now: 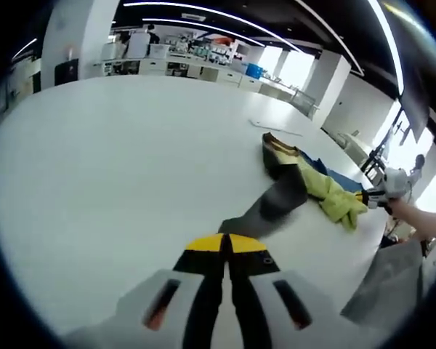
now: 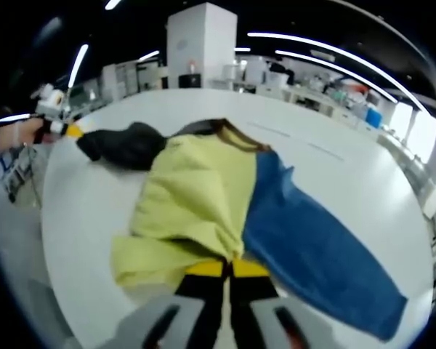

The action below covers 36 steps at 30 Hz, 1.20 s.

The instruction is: Fold the garment on the visible template until the final outline fits inside the template.

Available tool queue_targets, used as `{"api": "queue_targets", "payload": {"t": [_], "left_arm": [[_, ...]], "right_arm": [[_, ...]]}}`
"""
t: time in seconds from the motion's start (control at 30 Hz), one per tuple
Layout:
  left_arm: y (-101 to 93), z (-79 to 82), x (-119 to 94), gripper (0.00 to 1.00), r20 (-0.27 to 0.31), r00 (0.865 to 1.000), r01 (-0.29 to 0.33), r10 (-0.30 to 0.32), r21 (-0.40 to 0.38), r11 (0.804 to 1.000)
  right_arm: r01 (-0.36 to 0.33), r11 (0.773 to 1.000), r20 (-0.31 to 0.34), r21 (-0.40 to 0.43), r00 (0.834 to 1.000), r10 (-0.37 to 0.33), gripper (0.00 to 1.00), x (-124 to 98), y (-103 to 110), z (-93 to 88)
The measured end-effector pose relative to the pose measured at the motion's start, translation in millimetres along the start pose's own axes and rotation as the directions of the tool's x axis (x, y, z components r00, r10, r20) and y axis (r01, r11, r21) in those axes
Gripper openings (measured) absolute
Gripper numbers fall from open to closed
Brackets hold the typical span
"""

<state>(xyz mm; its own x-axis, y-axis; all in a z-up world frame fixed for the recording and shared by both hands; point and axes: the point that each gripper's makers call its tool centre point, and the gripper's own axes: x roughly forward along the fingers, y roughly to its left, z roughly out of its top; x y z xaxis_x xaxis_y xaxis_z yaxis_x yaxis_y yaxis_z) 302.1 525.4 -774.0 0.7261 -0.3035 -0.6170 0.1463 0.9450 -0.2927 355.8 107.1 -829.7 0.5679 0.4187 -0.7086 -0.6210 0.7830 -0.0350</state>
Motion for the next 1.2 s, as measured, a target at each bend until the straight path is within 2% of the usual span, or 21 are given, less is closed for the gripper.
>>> {"api": "queue_targets", "payload": {"t": [0.07, 0.1, 0.2, 0.23, 0.57, 0.63, 0.73, 0.87, 0.93, 1.1, 1.2], "left_arm": [[-1.9, -1.8, 0.7, 0.0, -0.008, 1.0, -0.007, 0.007, 0.0, 1.0], [-8.9, -4.1, 0.4, 0.0, -0.015, 1.0, -0.011, 0.011, 0.001, 1.0], [-8.3, -1.9, 2.6, 0.0, -0.015, 1.0, -0.013, 0.013, -0.023, 1.0], [3.8, 2.2, 4.5, 0.0, -0.017, 1.0, -0.017, 0.016, -0.03, 0.999], [45.1, 13.9, 17.5, 0.0, -0.073, 0.996, -0.043, 0.042, -0.024, 0.999], [60.1, 17.8, 21.3, 0.0, -0.093, 0.994, -0.05, 0.048, -0.014, 0.999], [65.4, 13.3, 15.7, 0.0, -0.103, 0.993, -0.053, 0.05, -0.026, 0.998], [86.0, 19.1, 26.7, 0.0, -0.136, 0.988, -0.07, 0.067, -0.019, 0.997], [85.3, 17.5, 23.5, 0.0, -0.143, 0.987, -0.076, 0.071, -0.029, 0.997], [97.0, 16.9, 40.6, 0.0, -0.177, 0.98, -0.092, 0.086, -0.023, 0.996], [100.1, 15.5, 39.5, 0.0, -0.2, 0.975, -0.105, 0.101, -0.012, 0.994]], "right_arm": [[0.003, 1.0, -0.003, 0.002, 1.0, -0.003, 0.0, 0.0, -0.7, -0.8], [0.005, 1.0, -0.004, 0.002, 1.0, -0.005, 0.0, -0.1, -1.3, -1.3], [0.008, 1.0, -0.012, 0.0, 1.0, -0.008, 0.0, 0.1, -2.3, -2.9], [0.01, 1.0, -0.016, -0.002, 1.0, -0.01, 0.0, 0.3, -2.9, -3.9], [0.024, 1.0, -0.033, 0.004, 0.999, -0.024, 0.0, 1.2, -6.7, -8.7], [0.028, 1.0, -0.036, 0.004, 0.999, -0.027, 0.0, 1.3, -7.6, -9.6], [0.033, 0.999, -0.041, 0.006, 0.999, -0.032, 0.0, 1.0, -9.0, -10.8], [0.041, 0.999, -0.052, 0.006, 0.998, -0.04, 0.0, 1.1, -12.5, -12.5], [0.044, 0.999, -0.055, 0.008, 0.998, -0.043, 0.0, 1.2, -14.3, -13.2], [0.051, 0.999, -0.07, 0.011, 0.996, -0.05, 0.0, 2.7, -17.4, -16.5], [0.052, 0.999, -0.073, 0.012, 0.996, -0.051, 0.0, 3.2, -18.6, -16.7]]}}
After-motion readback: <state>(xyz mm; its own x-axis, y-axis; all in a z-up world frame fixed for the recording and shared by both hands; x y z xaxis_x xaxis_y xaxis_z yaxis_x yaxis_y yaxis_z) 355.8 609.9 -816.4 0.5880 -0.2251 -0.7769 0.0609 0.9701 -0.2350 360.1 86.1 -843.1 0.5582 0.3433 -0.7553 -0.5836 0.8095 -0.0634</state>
